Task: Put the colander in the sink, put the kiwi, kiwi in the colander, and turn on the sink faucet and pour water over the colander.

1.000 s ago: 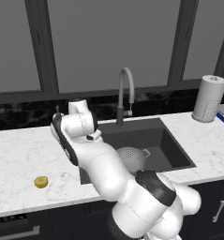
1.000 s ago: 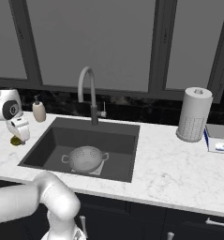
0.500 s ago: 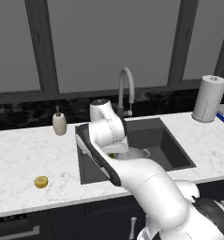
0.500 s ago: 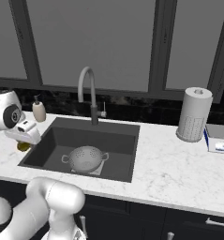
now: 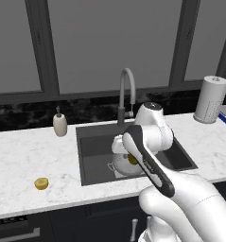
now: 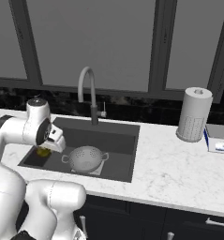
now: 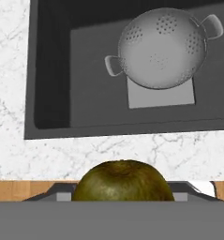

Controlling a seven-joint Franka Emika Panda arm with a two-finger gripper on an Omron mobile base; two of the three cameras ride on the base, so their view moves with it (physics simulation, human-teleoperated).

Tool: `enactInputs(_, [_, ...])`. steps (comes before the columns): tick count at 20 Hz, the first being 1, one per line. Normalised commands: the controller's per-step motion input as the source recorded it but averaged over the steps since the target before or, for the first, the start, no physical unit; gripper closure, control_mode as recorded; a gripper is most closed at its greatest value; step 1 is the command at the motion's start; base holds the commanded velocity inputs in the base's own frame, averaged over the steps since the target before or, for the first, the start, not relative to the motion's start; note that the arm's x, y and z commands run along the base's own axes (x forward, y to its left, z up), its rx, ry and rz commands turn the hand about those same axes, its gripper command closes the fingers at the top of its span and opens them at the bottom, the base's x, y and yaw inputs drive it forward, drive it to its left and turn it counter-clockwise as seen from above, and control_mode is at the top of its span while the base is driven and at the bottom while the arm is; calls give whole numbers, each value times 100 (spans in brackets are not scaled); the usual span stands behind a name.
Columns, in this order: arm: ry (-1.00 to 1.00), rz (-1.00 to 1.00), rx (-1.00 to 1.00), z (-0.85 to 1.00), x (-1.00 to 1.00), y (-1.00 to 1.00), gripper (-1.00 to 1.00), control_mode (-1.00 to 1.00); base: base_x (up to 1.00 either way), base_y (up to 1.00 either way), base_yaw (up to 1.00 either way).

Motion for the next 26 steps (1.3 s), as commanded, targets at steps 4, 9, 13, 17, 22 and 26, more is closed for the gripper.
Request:
enactInputs(4, [3,6,33,5,0,-85,100,-100,0,0,0])
enactInputs(9, [0,6,31,1,1,-84,100,-100,0,0,0])
enactInputs(13, [4,1,6,0,43,-49,100,-100,0,0,0])
enactInputs(17, [3,1,0,0,74,-15,100,-100,0,0,0])
enactInputs(22, [4,1,0,-2,83,-2,100,-100,0,0,0])
enactInputs(26, [14,2,0,-19,71,-3,100,-100,0,0,0])
